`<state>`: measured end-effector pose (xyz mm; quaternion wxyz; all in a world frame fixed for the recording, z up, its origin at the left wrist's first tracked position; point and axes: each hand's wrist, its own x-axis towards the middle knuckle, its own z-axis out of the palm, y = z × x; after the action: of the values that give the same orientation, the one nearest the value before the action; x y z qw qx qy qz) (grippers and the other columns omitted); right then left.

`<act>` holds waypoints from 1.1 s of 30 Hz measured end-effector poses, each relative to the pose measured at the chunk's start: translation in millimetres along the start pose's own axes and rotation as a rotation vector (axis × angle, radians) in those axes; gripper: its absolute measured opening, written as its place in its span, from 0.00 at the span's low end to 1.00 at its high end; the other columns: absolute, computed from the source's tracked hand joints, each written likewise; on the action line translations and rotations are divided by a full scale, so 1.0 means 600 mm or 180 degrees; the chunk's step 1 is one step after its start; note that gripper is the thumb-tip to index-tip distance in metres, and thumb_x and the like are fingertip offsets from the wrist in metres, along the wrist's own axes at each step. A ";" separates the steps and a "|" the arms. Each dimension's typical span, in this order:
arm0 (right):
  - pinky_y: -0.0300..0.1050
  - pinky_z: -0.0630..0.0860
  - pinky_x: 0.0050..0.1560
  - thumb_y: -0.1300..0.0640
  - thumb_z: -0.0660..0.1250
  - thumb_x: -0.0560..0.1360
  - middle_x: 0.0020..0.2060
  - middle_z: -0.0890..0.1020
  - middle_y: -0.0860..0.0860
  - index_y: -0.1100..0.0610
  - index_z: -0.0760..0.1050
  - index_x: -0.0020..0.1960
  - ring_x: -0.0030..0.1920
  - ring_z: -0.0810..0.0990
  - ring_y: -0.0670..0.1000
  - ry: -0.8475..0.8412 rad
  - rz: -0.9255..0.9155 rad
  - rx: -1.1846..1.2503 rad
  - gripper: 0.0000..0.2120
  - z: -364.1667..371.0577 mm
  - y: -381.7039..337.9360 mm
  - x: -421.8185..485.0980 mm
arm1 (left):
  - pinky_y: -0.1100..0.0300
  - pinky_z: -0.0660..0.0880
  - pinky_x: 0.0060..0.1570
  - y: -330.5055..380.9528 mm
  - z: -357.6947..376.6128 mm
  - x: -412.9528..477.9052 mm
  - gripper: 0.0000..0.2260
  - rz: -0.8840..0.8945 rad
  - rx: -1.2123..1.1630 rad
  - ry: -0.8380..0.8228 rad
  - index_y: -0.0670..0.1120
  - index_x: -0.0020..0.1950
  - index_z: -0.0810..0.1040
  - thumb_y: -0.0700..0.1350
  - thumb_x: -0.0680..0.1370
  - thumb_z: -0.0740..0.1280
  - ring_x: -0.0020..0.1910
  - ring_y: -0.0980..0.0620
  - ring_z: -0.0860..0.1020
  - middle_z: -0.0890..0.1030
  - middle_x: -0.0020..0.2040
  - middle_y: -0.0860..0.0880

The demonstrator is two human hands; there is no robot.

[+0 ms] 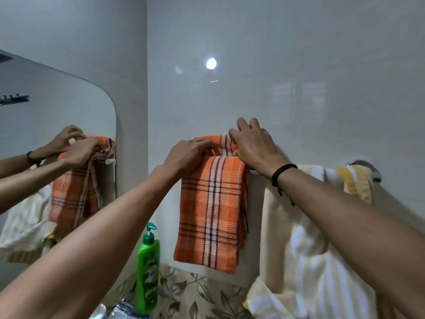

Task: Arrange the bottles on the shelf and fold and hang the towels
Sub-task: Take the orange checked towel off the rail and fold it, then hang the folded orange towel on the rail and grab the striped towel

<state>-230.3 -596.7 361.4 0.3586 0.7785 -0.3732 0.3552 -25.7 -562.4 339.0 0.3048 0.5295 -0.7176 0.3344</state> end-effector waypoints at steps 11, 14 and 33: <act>0.47 0.77 0.49 0.21 0.51 0.70 0.46 0.83 0.48 0.49 0.80 0.51 0.50 0.82 0.52 -0.2733 0.0245 0.1489 0.37 -0.010 -0.009 0.004 | 0.46 0.75 0.57 -0.004 0.002 0.002 0.19 -0.0739 -0.0526 -0.0820 0.52 0.64 0.75 0.61 0.85 0.51 0.58 0.42 0.80 0.83 0.59 0.44; 0.44 0.81 0.44 0.21 0.61 0.67 0.51 0.86 0.49 0.49 0.80 0.59 0.48 0.86 0.51 -0.3017 0.0217 0.1757 0.37 -0.009 0.001 0.003 | 0.50 0.74 0.53 0.001 -0.003 0.003 0.18 -0.0549 -0.0716 -0.0594 0.54 0.63 0.76 0.61 0.84 0.53 0.56 0.44 0.81 0.83 0.57 0.48; 0.50 0.65 0.49 0.54 0.65 0.76 0.48 0.82 0.49 0.48 0.77 0.53 0.53 0.78 0.57 -0.0546 0.0702 0.0269 0.07 -0.052 0.074 -0.189 | 0.48 0.77 0.54 0.050 -0.012 0.009 0.23 -0.0552 -0.1194 -0.0955 0.47 0.50 0.82 0.62 0.84 0.55 0.49 0.48 0.81 0.85 0.48 0.49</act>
<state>-329.4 -554.3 296.7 0.2510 0.7747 -0.4704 0.3400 -55.5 -553.3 343.0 0.3155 0.5669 -0.7561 0.0857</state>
